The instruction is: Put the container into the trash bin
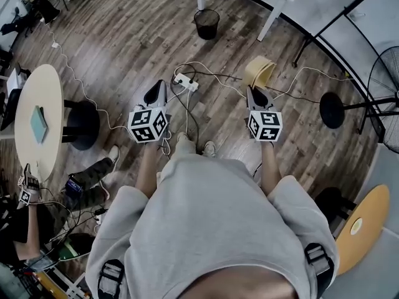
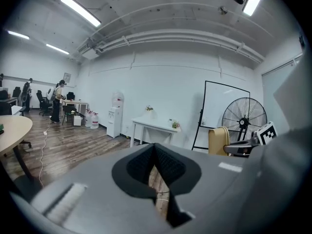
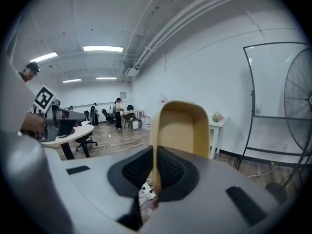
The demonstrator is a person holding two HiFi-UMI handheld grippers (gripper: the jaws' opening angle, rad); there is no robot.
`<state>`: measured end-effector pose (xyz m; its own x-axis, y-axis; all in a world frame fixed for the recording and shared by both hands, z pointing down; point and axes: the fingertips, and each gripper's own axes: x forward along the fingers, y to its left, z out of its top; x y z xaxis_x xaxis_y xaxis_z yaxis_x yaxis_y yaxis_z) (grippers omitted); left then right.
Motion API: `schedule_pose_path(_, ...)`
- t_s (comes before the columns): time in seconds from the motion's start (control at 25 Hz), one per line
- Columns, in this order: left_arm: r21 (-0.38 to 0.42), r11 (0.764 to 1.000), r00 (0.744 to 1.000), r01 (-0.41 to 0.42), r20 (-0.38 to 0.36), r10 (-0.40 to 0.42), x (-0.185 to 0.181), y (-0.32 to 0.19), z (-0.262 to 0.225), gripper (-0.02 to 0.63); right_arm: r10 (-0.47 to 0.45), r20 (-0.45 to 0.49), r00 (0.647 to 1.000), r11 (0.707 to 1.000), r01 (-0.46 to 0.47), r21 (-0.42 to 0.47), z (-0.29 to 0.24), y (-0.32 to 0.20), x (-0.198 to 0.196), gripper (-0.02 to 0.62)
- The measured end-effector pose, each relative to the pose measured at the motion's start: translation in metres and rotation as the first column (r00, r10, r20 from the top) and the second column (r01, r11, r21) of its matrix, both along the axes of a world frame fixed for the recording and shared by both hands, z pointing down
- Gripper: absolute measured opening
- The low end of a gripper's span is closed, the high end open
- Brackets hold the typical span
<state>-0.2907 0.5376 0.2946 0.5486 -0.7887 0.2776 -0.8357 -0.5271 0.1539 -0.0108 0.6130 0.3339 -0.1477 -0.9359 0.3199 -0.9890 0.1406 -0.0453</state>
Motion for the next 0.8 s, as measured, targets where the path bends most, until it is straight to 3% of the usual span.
schedule_pose_path(0.44, -0.005, 1.000, 0.999, 0.030, -0.010, -0.030, -0.003, -0.018, 0.009, 0.011, -0.032, -0.011, 0.999, 0.999, 0.032, -0.010, 0.010, -0.022, -0.003, 0.029)
schedule_pose_path(0.8, -0.030, 1.000, 1.000, 0.002, -0.022, -0.003, 0.023, -0.064, 0.023, 0.011, -0.029, -0.017, 0.999, 0.999, 0.029, -0.026, 0.018, -0.062, 0.009, 0.029)
